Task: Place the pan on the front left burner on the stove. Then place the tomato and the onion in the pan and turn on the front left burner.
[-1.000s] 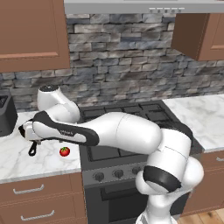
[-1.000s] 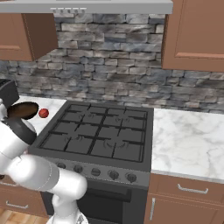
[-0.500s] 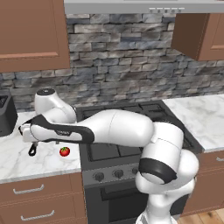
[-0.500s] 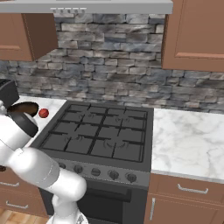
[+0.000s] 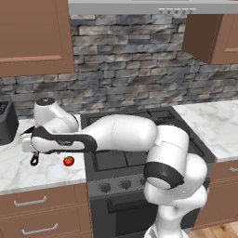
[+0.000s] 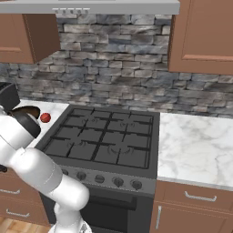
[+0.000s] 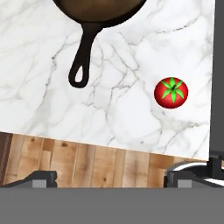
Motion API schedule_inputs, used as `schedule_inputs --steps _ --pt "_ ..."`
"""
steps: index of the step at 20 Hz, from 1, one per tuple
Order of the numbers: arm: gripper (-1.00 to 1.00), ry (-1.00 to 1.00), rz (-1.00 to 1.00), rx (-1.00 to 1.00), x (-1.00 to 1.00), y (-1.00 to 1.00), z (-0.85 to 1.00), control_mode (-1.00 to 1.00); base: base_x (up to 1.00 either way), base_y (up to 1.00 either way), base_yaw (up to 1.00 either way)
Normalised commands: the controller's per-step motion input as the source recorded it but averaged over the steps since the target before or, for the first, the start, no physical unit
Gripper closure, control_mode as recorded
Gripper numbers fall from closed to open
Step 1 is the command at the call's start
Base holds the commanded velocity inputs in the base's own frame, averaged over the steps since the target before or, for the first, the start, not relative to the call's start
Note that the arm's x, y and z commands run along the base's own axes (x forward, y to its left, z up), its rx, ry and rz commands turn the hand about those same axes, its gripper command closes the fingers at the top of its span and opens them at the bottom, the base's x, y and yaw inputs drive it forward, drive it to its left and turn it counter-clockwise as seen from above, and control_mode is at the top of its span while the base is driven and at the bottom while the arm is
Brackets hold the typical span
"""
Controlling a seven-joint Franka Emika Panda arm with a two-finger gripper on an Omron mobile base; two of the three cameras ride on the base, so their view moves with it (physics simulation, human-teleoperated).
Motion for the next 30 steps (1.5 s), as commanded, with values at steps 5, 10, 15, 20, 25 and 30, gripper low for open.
schedule_inputs --steps 5,10,15,20,25,30 --pt "-1.0 -0.04 0.0 0.0 0.09 0.01 -0.07 -1.0 0.0 0.0 0.0" --pt "-1.0 0.0 0.0 0.0 0.14 0.0 -0.11 -1.0 0.0 0.0 0.0" --pt "-1.0 0.0 0.0 0.0 0.17 0.0 -0.16 -1.0 0.0 0.0 0.0" --pt "-1.0 0.0 0.0 0.0 0.18 0.03 -0.2 -1.0 0.0 0.0 0.0" --pt "-1.0 0.0 0.0 0.0 0.21 0.08 -0.19 -1.0 0.0 0.0 0.0" --pt "-1.0 0.0 0.0 0.0 0.22 0.15 -0.07 -1.0 0.0 0.0 0.0"
